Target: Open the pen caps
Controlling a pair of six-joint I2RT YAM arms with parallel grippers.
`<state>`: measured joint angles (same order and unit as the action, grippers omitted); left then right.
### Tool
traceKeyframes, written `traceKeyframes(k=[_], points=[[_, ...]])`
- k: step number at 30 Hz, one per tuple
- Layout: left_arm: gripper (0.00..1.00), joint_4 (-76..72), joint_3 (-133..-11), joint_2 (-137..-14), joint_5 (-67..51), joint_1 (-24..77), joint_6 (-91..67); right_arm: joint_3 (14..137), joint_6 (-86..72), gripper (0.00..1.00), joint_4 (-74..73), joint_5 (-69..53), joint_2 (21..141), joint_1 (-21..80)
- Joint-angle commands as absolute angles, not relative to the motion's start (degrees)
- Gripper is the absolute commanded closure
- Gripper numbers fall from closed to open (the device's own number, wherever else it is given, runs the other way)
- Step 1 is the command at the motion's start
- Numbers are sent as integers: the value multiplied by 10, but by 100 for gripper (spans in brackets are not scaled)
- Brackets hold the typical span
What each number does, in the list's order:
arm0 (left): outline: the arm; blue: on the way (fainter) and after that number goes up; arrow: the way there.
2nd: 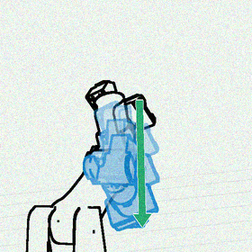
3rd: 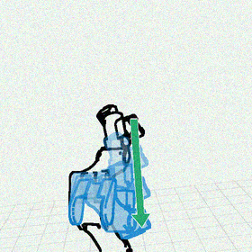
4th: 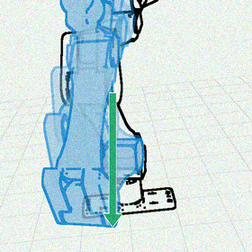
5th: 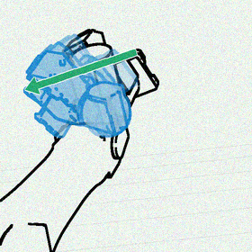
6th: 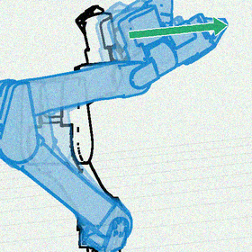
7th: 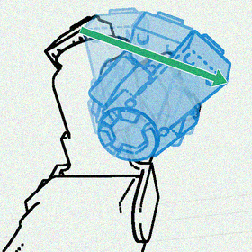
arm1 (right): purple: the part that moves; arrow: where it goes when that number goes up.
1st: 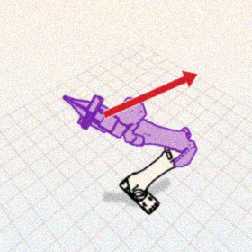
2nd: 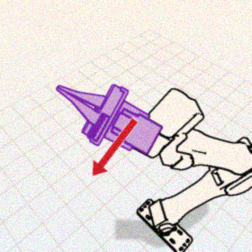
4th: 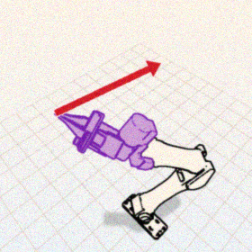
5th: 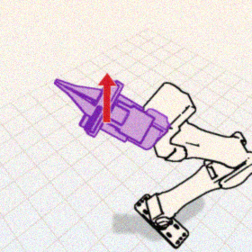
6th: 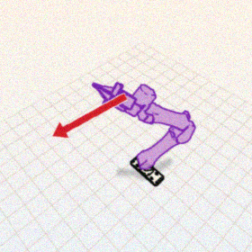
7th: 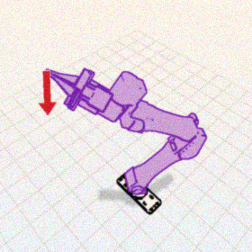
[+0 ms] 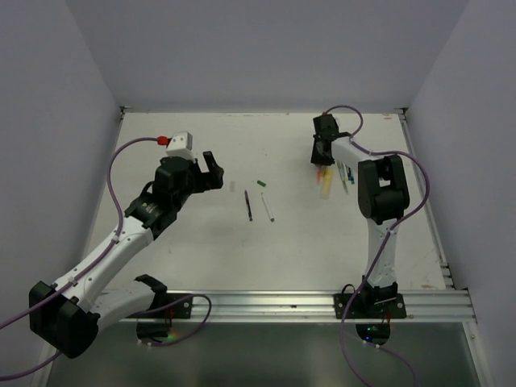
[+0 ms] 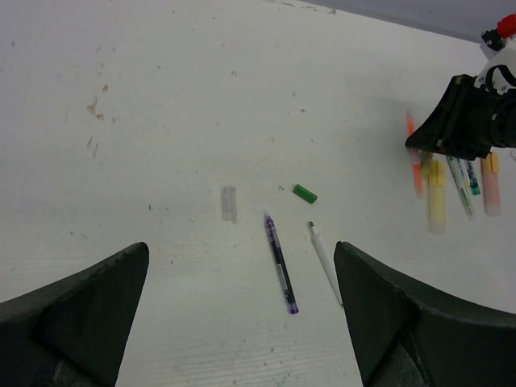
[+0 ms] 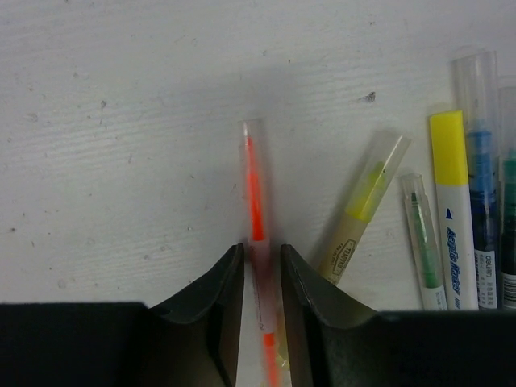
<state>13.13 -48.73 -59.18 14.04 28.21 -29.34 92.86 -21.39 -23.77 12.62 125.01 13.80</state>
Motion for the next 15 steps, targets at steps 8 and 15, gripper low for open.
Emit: traceKeyframes(k=[8,15], points=[[0,99,-508,-620,94,283,-291,861,-183,98,-234,77,1198,185],[0,73,-543,-667,34,283,-303,782,-166,100,-145,23,1087,237]])
